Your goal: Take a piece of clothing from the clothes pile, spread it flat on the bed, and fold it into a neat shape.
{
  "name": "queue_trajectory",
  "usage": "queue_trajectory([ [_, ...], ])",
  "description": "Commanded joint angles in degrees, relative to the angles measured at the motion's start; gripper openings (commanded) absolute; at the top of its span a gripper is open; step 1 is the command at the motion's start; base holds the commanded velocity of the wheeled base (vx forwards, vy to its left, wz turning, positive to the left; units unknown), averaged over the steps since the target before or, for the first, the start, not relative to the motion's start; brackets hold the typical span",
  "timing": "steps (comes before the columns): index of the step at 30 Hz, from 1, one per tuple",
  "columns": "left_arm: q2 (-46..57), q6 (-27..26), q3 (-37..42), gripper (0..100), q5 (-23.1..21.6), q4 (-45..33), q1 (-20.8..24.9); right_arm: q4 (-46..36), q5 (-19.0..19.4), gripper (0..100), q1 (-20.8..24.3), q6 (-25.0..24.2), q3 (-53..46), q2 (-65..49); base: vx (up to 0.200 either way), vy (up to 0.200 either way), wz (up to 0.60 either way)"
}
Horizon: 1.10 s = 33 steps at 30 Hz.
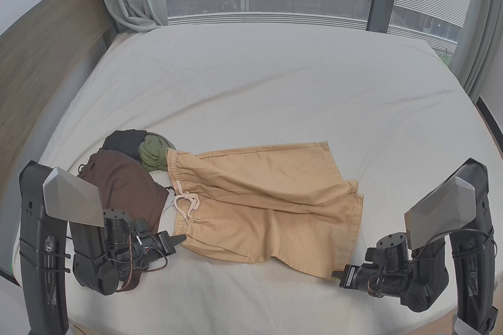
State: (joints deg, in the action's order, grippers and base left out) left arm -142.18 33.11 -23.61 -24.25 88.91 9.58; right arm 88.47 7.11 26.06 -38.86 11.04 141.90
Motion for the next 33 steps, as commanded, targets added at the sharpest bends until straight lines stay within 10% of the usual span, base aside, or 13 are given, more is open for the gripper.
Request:
queue_trajectory([
  [1, 4.19, 0.38, 4.19, 0, -0.98, 0.04, -0.44, -0.05, 0.1, 0, -0.22, 0.1, -3.31, -4.53, 0.0, 0.0, 0.0],
  [33, 8.59, -10.35, 23.53, 0, -9.68, -0.14, -7.56, -0.05, 1.33, 0, -1.81, 3.09, -10.96, -6.2, 0.0, 0.0, 0.0],
])
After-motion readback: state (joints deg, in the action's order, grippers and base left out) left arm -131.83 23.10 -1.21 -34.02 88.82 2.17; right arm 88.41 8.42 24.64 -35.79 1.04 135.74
